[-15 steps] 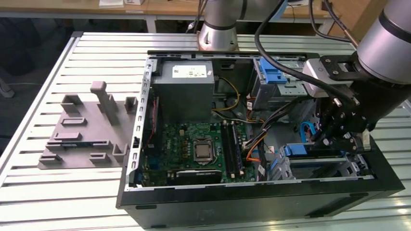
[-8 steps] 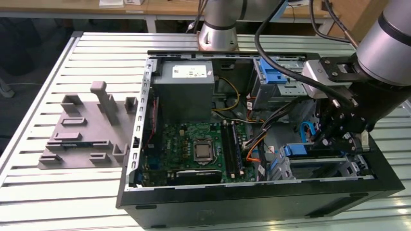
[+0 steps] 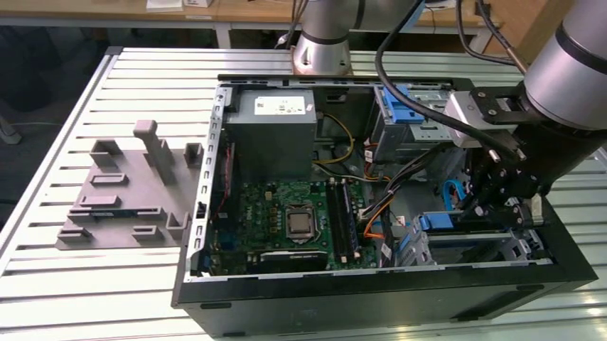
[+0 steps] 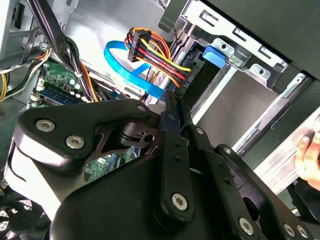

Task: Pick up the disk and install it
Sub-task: 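Insert the second disk wire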

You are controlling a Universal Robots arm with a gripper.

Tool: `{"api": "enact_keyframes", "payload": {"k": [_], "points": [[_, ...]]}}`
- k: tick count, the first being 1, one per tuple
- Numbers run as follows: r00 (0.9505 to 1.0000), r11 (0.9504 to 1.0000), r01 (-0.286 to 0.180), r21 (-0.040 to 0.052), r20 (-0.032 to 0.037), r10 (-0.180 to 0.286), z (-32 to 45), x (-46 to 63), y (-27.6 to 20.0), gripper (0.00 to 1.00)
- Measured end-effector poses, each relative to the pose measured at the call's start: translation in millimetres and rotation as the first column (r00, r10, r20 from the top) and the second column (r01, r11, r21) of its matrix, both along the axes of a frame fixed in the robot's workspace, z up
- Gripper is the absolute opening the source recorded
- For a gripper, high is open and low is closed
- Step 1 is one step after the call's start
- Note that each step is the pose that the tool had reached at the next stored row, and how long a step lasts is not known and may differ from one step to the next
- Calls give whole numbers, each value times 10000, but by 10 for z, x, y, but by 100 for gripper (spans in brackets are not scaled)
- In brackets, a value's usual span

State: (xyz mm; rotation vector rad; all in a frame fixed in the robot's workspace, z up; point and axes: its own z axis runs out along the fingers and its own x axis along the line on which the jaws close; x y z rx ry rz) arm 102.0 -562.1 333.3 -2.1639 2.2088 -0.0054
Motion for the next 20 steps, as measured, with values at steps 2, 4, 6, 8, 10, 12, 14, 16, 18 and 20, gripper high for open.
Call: {"api": "enact_keyframes", "payload": {"k": [2,4,6,8,10,12,14,16,18,20], "points": [[10000,10000,0,2,0,0,-7,0,-1,16],[10000,10000,0,1,0,0,-11,0,-1,16],[10000,10000,0,2,0,0,-17,0,-2,16],[10000,10000,0,1,-1,0,-21,1,-3,16],[10000,10000,0,2,-1,0,-23,1,-3,16],[10000,10000,0,2,-1,0,-24,1,-3,16],[10000,10000,0,3,0,0,-25,1,-3,16],[10000,10000,0,3,-1,0,-25,1,-3,17],[10000,10000,-1,3,0,1,-25,1,-3,24],[10000,10000,0,3,-1,0,5,1,-3,24]]}}
